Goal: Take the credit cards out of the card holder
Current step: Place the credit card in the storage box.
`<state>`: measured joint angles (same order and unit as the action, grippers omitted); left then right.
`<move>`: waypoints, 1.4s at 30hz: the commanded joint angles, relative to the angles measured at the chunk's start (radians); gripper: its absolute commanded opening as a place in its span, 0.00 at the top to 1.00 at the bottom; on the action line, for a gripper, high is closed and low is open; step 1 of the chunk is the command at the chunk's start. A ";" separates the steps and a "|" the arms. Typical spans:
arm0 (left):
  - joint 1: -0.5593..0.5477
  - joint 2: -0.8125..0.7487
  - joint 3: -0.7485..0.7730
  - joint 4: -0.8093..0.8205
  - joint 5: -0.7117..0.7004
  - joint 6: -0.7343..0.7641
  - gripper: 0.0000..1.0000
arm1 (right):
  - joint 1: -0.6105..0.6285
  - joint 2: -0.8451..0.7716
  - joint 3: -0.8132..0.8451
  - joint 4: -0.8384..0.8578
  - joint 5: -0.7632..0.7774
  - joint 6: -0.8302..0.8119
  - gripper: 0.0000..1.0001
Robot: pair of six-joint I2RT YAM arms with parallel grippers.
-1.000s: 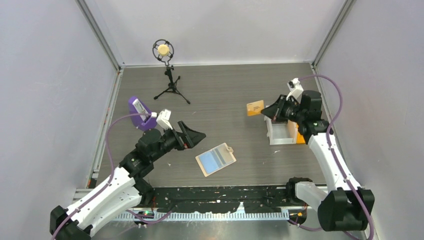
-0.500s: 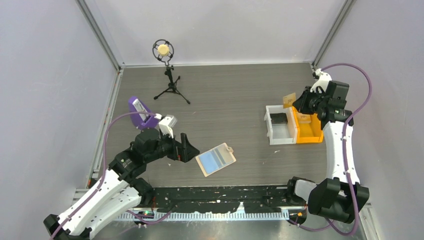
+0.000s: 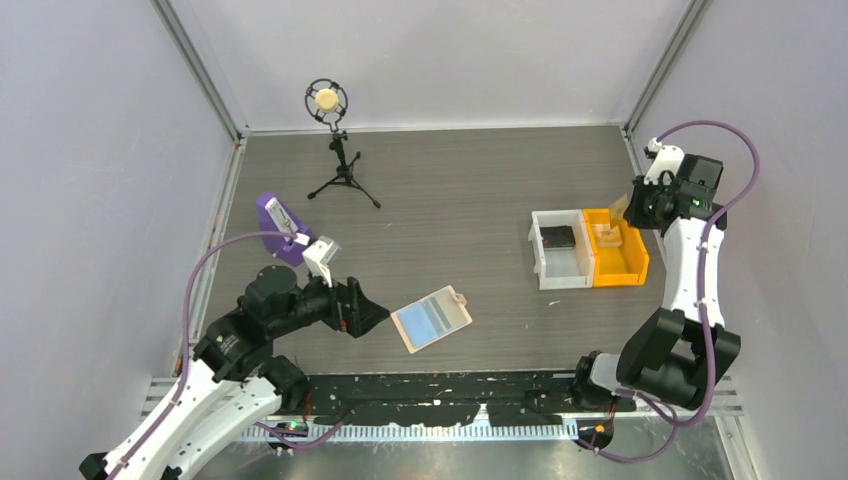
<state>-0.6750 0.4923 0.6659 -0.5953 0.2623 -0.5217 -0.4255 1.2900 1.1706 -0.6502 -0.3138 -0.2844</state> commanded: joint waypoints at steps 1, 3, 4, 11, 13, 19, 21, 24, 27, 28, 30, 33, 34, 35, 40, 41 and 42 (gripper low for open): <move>-0.003 -0.008 0.086 -0.051 0.008 0.066 0.01 | -0.003 0.041 0.051 -0.075 0.047 -0.060 0.95; -0.004 -0.002 0.094 -0.073 0.000 0.087 0.01 | -0.003 0.052 0.059 -0.089 0.066 -0.078 0.95; -0.003 -0.003 0.091 -0.075 -0.004 0.091 0.01 | -0.003 0.054 0.061 -0.090 0.074 -0.082 0.95; -0.003 -0.021 0.087 -0.063 -0.006 0.099 0.01 | -0.002 0.102 0.067 -0.097 0.069 -0.060 0.95; -0.003 -0.021 0.087 -0.060 -0.006 0.100 0.01 | -0.003 0.121 0.077 -0.096 0.054 -0.050 0.95; -0.003 -0.020 0.089 -0.069 -0.014 0.103 0.01 | -0.003 0.200 0.098 -0.078 -0.044 -0.017 0.95; -0.004 -0.021 0.090 -0.076 -0.022 0.105 0.01 | -0.003 0.218 0.090 -0.069 -0.053 -0.012 0.95; -0.004 -0.026 0.088 -0.079 -0.029 0.106 0.01 | -0.002 0.234 0.072 -0.045 -0.035 -0.010 0.95; -0.003 -0.030 0.087 -0.082 -0.040 0.106 0.01 | -0.004 0.241 0.054 -0.014 -0.035 -0.010 0.95; -0.003 -0.031 0.086 -0.082 -0.044 0.106 0.01 | -0.004 0.241 0.052 -0.008 -0.036 -0.007 0.95; -0.004 -0.032 0.086 -0.080 -0.051 0.106 0.01 | -0.004 0.245 0.045 0.013 -0.042 -0.005 0.95; -0.003 -0.029 0.088 -0.077 -0.057 0.107 0.01 | -0.007 0.244 0.026 0.058 -0.045 0.003 0.95; -0.003 -0.029 0.087 -0.075 -0.058 0.107 0.01 | -0.008 0.243 0.020 0.067 -0.045 0.009 0.95; -0.003 -0.029 0.087 -0.072 -0.059 0.106 0.01 | -0.009 0.240 0.009 0.083 -0.045 0.010 0.95; -0.004 -0.018 0.089 -0.072 -0.058 0.106 0.01 | -0.014 0.263 0.012 0.090 -0.042 0.012 0.94; -0.004 -0.017 0.089 -0.071 -0.058 0.107 0.01 | -0.015 0.266 0.015 0.090 -0.044 0.017 0.93; -0.004 -0.018 0.089 -0.070 -0.059 0.106 0.01 | -0.015 0.276 0.021 0.089 -0.050 0.019 0.92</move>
<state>-0.6750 0.4698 0.7311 -0.6785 0.2119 -0.4355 -0.4328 1.5455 1.1763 -0.6067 -0.3428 -0.2817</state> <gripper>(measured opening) 0.992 0.073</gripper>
